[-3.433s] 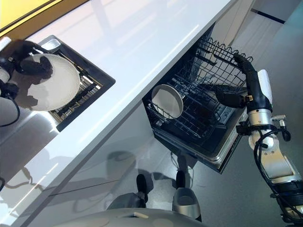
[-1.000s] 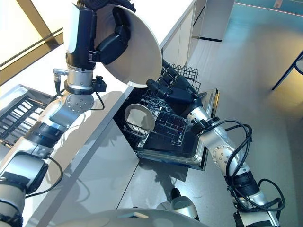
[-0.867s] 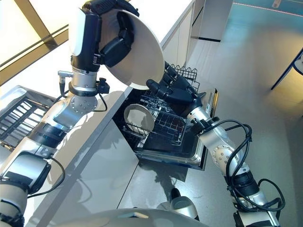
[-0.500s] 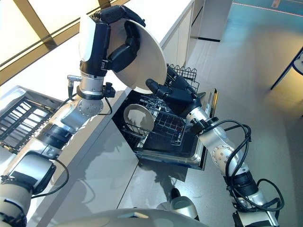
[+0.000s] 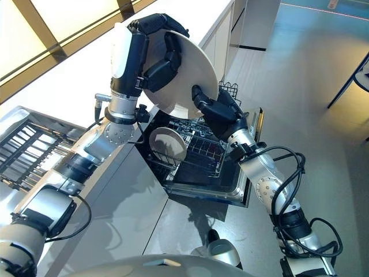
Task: Pick up plates and place into dishwasher.
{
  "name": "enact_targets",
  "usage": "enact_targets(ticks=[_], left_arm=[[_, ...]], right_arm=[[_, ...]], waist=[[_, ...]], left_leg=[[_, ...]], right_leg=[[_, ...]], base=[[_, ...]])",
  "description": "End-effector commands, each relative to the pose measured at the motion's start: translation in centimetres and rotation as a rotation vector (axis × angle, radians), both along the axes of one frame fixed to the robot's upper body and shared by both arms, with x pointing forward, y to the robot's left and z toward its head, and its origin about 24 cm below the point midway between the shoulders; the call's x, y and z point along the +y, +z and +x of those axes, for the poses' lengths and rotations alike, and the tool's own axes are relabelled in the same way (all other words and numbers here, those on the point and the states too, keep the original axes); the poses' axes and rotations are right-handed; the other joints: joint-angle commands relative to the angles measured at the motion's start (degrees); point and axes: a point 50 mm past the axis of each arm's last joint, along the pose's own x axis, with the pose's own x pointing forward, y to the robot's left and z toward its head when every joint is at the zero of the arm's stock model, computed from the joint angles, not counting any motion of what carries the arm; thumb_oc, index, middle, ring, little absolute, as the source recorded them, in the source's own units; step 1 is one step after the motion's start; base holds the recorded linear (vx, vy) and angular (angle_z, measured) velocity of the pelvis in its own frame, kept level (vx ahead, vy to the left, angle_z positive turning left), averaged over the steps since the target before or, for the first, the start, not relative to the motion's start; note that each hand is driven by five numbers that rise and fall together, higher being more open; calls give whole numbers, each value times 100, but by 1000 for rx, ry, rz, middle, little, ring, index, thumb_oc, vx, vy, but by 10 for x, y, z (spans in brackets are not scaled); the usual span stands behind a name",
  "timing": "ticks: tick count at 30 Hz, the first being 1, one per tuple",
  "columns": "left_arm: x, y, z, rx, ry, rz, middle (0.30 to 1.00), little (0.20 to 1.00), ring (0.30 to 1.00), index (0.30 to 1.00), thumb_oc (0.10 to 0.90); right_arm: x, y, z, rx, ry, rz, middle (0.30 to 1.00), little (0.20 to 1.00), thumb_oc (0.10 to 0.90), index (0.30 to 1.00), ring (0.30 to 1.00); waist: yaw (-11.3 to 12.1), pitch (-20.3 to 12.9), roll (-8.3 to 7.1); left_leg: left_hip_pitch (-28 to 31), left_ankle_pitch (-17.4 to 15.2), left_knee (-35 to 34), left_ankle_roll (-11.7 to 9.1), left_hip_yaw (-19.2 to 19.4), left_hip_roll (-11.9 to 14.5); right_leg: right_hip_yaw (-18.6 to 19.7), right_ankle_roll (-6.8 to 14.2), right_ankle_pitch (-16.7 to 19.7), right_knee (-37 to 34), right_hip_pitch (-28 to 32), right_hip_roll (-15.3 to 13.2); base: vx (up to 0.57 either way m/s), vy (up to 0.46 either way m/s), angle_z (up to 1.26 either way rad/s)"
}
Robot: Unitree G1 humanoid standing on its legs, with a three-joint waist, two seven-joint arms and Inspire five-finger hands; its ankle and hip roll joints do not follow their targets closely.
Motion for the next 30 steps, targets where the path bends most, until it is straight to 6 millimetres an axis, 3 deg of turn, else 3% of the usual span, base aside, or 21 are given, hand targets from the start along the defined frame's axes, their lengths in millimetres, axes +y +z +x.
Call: enact_targets(ticks=[1, 3, 4, 11, 15, 20, 25, 27, 28, 30], left_arm=[[0, 43, -2, -103, -82, -113, 300, 200, 300, 300, 100], [0, 44, -2, -97, -79, -104, 799, 782, 799, 799, 682], [0, 44, -2, -93, -79, -97, 900, 900, 900, 900, 800], [7, 51, -2, -49, -74, -46, 900, 900, 900, 900, 800], [12, 48, 4, 199, -194, 6, 900, 900, 900, 900, 800], [15, 52, -3, 384, -379, 66, 900, 900, 900, 900, 800], [48, 66, -7, 403, -274, 112, 900, 900, 900, 900, 800], [55, 66, -7, 406, -243, 112, 900, 900, 900, 900, 800], [75, 62, -10, 410, -173, 112, 900, 900, 900, 900, 800], [86, 58, -14, 412, -153, 98, 900, 900, 900, 900, 800]], right_arm=[[10, 66, -5, -328, 94, 176, 300, 200, 100, 300, 300], [9, 66, -5, -329, 91, 178, 300, 200, 100, 300, 300], [8, 67, -5, -329, 89, 180, 300, 200, 100, 300, 300], [4, 66, -3, -335, 53, 164, 300, 200, 100, 300, 300], [-2, 62, -1, -319, 18, 135, 300, 200, 100, 300, 300], [-12, 58, 4, -308, -41, 114, 300, 200, 100, 300, 300], [-33, 57, 8, -323, -169, 39, 300, 200, 100, 300, 300], [-35, 56, 8, -320, -182, 28, 300, 200, 100, 300, 300], [-48, 51, 7, -314, -250, -9, 300, 200, 100, 300, 300], [-55, 49, 6, -308, -283, -28, 300, 200, 100, 300, 300]], waist=[[-9, -521, -29], [-5, -523, -16], [0, -526, -13], [74, -534, 24], [165, -531, 62], [317, -529, 113], [504, -525, 169], [511, -528, 179], [596, -513, 176], [625, -517, 180]], left_leg=[[110, -372, 32, 65, -26, -142], [107, -372, 32, 71, -33, -147], [104, -372, 32, 71, -41, -151], [99, -378, 32, 74, -141, -178], [78, -361, 32, 67, -215, -187], [50, -345, 32, 59, -359, -197], [3, -318, 32, 44, -504, -214], [-3, -317, 32, 46, -522, -217], [-21, -308, 32, 49, -577, -223], [-36, -308, 32, 51, -618, -227]], right_leg=[[-280, 364, -27, 24, 128, 31], [-281, 359, -34, 29, 131, 30], [-286, 358, -36, 32, 130, 29], [-337, 357, -60, 44, 160, 10], [-401, 368, -65, 43, 181, -9], [-510, 385, -56, 31, 205, -48], [-636, 402, -54, 24, 224, -85], [-652, 403, -57, 24, 225, -90], [-688, 398, -69, 24, 230, -101], [-708, 398, -77, 24, 230, -109]], base=[[0, 0, 0], [0, 0, 0], [0, 0, 0], [0, 4, 3], [-7, 8, 3], [-4, 5, 11], [-4, 2, 4], [-6, -5, 6], [-2, -10, 11], [0, -12, 13]])
